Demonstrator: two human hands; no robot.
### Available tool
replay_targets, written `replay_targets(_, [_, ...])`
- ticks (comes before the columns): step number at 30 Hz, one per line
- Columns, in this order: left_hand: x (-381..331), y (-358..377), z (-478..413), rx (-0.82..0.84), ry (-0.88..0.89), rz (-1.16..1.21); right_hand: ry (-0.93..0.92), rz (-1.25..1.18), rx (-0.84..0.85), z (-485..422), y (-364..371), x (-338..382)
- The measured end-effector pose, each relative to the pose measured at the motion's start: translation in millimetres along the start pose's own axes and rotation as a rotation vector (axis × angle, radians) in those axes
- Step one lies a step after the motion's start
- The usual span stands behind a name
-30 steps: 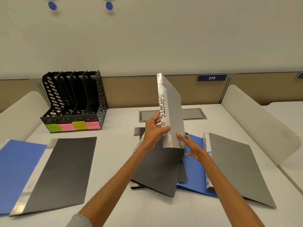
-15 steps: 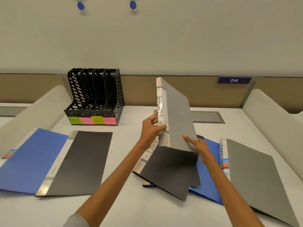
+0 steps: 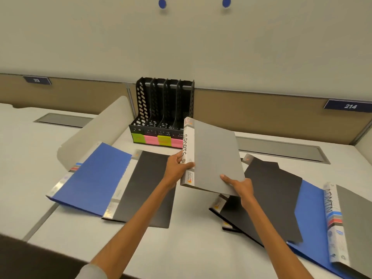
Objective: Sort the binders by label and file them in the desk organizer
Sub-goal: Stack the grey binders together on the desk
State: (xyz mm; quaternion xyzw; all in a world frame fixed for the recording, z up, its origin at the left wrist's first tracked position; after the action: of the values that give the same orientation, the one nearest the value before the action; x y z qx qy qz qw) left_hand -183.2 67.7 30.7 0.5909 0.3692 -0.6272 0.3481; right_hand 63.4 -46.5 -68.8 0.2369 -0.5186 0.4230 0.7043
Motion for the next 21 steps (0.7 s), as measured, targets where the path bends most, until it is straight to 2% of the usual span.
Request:
replay_targets(4, [20, -64, 14, -0.060, -0.029, -0.042, 0.055, 0.019, -0.010, 14, 62, -18])
replay_targets(8, [47, -114, 26, -0.114, -0.056, -0.100, 0.153, 0.146, -0.022, 34, 112, -39])
replay_targets(15, [91, -182, 49, -0.236, -0.110, -0.301, 0.197, 0.298, 0.013, 54, 187, -56])
replay_targets(21, [119, -222, 58, -0.194, -0.209, -0.520, 0.239, 0.387, 0.070, 70, 232, -75])
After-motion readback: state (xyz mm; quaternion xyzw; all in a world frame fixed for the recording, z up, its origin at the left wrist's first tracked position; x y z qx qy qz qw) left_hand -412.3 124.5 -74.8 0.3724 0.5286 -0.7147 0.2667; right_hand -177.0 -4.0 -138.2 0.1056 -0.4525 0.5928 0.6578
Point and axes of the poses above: each hand's wrist, its own z-axis away from the middle knuckle, its own y-axis out of the palm, x = y × z, the point moved 8 cm from there along -z, towards the middle knuckle, and after that the axes turned 8 degrees about x, right-handed, at the moved point
